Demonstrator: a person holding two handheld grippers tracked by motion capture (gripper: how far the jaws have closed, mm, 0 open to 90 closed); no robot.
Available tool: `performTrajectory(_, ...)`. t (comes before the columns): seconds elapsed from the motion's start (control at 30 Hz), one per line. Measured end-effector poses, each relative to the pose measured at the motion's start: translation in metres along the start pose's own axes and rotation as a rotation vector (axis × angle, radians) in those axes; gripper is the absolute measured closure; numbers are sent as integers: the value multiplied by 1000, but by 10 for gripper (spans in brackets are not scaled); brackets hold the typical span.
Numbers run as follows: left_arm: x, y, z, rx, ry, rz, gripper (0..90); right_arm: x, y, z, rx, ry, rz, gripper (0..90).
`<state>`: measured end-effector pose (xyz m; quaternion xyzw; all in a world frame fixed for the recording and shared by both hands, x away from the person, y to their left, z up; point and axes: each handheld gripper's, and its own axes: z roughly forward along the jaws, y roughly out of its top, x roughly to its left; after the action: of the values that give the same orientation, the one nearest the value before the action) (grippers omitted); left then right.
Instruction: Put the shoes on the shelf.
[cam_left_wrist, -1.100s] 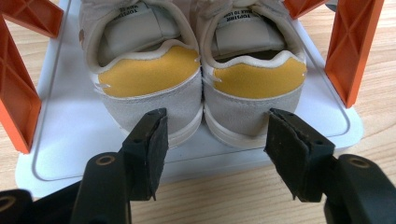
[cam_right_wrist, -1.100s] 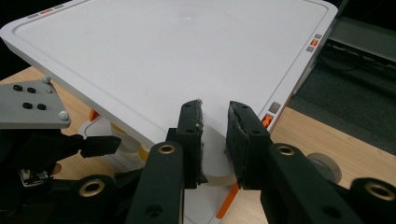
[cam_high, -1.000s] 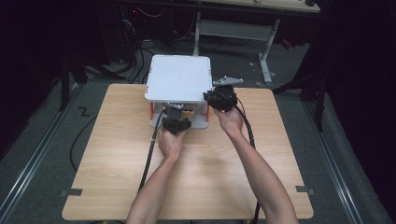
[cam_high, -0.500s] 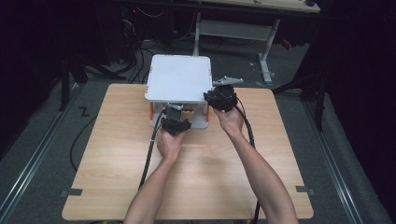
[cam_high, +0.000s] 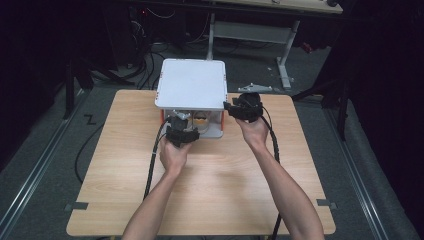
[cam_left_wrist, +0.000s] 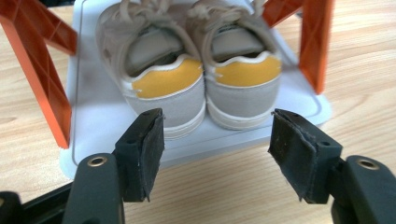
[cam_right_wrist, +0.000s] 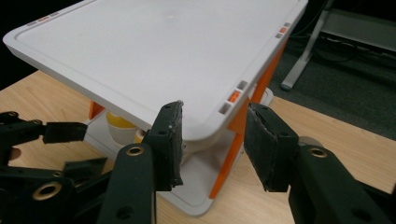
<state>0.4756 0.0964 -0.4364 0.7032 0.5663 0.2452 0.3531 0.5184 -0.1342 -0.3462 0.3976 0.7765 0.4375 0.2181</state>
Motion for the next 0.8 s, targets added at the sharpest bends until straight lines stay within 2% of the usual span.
performTrajectory(0.07,0,1,-5,-8,-33,17,354,-4,-3,-5,0,-2,7,556)
performTrajectory(0.2,0,2,-13,-22,-55,26,353,-11,-8,-15,-17,-4,24,545)
performTrajectory(0.33,0,3,-20,-37,-63,37,352,-15,-13,-23,-22,-1,28,535)
performTrajectory(0.5,0,5,-29,-54,-95,26,355,-20,-17,-32,-18,0,29,519)
performTrajectory(0.67,1,6,-39,-73,-113,25,357,-23,-23,-42,-40,6,35,514)
performTrajectory(0.8,1,7,-47,-79,-127,39,358,-26,-30,-50,-42,15,43,503)
